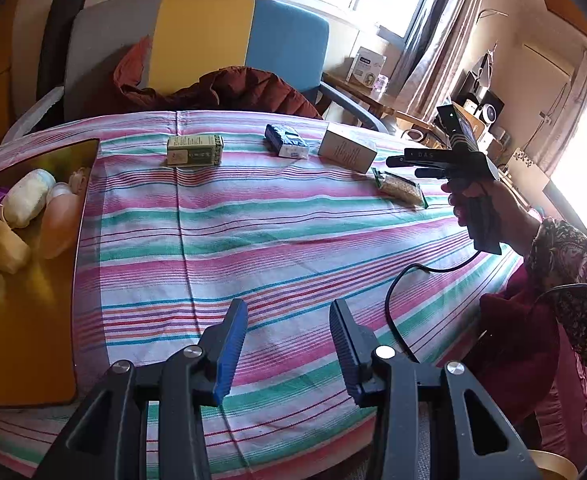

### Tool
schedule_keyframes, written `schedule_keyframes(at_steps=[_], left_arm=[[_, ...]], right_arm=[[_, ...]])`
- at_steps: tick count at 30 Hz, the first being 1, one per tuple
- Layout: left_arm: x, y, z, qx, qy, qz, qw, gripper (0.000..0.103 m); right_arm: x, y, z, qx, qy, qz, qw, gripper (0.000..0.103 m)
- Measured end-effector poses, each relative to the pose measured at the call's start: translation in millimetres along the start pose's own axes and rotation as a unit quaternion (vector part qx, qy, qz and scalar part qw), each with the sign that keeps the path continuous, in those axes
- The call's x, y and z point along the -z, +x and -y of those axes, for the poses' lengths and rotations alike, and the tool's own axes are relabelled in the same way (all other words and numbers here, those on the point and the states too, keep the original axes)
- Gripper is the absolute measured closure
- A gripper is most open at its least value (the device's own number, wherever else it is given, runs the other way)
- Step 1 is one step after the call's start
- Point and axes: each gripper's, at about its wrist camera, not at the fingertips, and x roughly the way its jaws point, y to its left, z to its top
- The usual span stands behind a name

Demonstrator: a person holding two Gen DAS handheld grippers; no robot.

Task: Organize objects
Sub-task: 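Move the right tool to the cracker packet and grasp it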

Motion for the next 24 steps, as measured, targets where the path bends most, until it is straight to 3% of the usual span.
schedule_keyframes(at_steps=[3,6,8,12,16,18,21,23,24], left_arm=[[-0.2,8.7,3.7,0.003,-0.002,-0.008,1.0,0.06],[0.0,14.6,7.9,0.008,-0.002,-0.016,0.9998,0.06],[0.8,16.0,9.6,0.004,0.003,-0.017,0.9998,0.06],[0.3,16.9,7.7,0.002,-0.001,-0.018,0.9998,0.06],[-1.6,18.2,4.0,-0.002,-0.008,-0.018,0.9998,0.06],[-5.2,20.1,2.0,-0.01,-0.011,-0.019,0.9997,0.06],[-12.7,21.6,-3.1,-0.016,-0.019,-0.016,0.9996,0.06],[-19.9,23.9,-6.4,-0.022,-0.022,-0.015,0.9994,0.06],[-25.4,25.0,-8.3,-0.025,-0.023,-0.013,0.9993,0.06]], right_arm=[[-2.0,11.5,-2.0,0.005,-0.013,-0.021,1.0,0.015],[6.3,21.1,-3.7,-0.086,0.014,-0.089,0.992,0.016],[11.8,15.3,-14.4,-0.113,0.006,-0.098,0.989,0.016],[14.8,7.6,-37.5,-0.069,-0.055,-0.067,0.994,0.016],[13.3,26.4,-41.7,-0.028,-0.046,-0.079,0.995,0.02],[13.5,35.7,-44.1,-0.008,-0.049,-0.092,0.994,0.038],[15.8,39.2,-54.2,0.026,-0.078,-0.091,0.992,0.054],[15.7,38.8,-55.1,0.023,-0.076,-0.091,0.993,0.064],[15.7,38.8,-55.1,0.024,-0.072,-0.093,0.993,0.064]])
